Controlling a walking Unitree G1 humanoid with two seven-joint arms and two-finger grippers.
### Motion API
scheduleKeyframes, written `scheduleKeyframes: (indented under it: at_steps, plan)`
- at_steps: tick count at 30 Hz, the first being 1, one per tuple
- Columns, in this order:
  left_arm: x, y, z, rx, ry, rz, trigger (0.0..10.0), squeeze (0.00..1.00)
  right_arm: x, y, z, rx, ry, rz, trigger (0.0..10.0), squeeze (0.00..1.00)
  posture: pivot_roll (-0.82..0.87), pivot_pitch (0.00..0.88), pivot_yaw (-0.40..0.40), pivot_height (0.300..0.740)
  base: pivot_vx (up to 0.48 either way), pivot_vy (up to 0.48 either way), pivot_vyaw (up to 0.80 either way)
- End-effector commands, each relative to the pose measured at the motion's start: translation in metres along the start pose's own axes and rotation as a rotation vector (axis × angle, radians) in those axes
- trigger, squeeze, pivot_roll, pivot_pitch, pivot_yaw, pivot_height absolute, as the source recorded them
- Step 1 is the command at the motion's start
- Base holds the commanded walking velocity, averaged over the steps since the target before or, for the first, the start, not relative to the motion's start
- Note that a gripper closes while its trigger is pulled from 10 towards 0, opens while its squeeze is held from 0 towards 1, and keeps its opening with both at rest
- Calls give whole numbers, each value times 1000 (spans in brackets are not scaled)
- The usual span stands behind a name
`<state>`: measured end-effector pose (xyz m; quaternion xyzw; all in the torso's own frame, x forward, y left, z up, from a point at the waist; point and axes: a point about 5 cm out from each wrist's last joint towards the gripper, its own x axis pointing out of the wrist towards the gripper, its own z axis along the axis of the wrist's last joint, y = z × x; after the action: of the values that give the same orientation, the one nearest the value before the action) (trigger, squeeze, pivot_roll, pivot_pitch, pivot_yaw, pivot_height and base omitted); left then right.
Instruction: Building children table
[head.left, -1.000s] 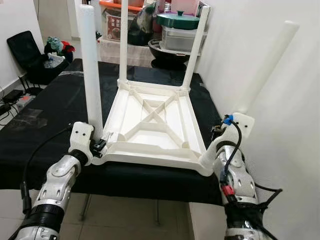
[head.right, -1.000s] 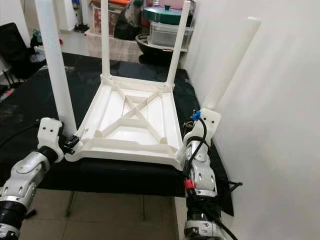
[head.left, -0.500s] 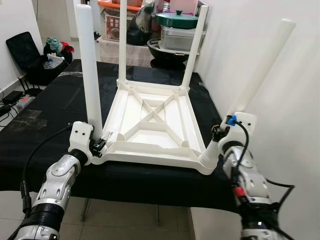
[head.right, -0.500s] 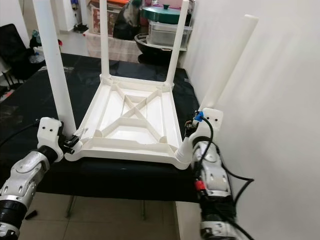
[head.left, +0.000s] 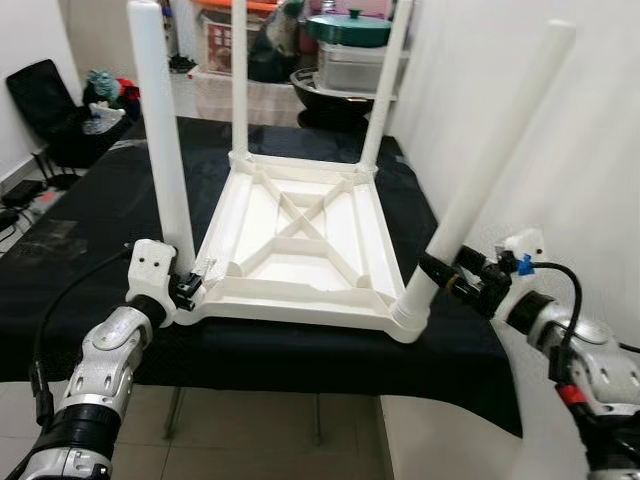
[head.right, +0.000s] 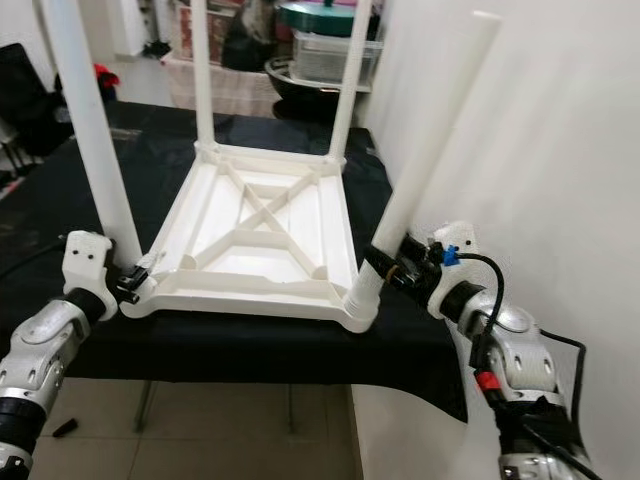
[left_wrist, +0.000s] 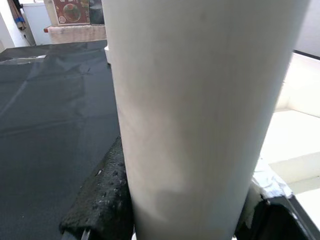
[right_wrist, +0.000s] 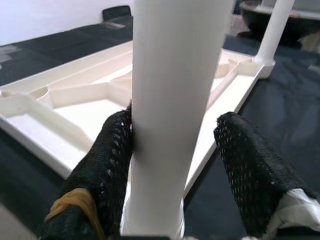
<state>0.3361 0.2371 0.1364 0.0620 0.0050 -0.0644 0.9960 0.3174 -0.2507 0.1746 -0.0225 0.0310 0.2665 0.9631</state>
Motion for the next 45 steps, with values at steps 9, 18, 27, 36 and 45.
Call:
scheduleKeyframes:
  at_steps: [9, 18, 27, 36, 45]
  plan:
    - [-11, 23, -10, 13, 55, 101, 10000, 0, 11, -1, -18, 14, 44, -53, 10000, 0, 59, 0, -111, 740, 0, 0, 0]
    - [-9, 21, -9, 14, 51, 95, 10000, 0, 23, 8, -26, 51, 37, -25, 10000, 0, 63, 0, -112, 740, 0, 0, 0]
    - [-9, 20, -9, 13, 51, 94, 10000, 0, 31, 10, -25, 79, 1, -29, 10000, 0, 64, 0, -112, 740, 0, 0, 0]
    - [-8, 18, -9, 12, 51, 85, 10000, 0, 38, 18, -18, 82, -41, 11, 10000, 0, 60, 0, -111, 740, 0, 0, 0]
    - [-8, 17, -9, 11, 50, 83, 10000, 0, 58, 29, -9, 73, -65, 45, 10000, 0, 67, 0, -116, 740, 0, 0, 0]
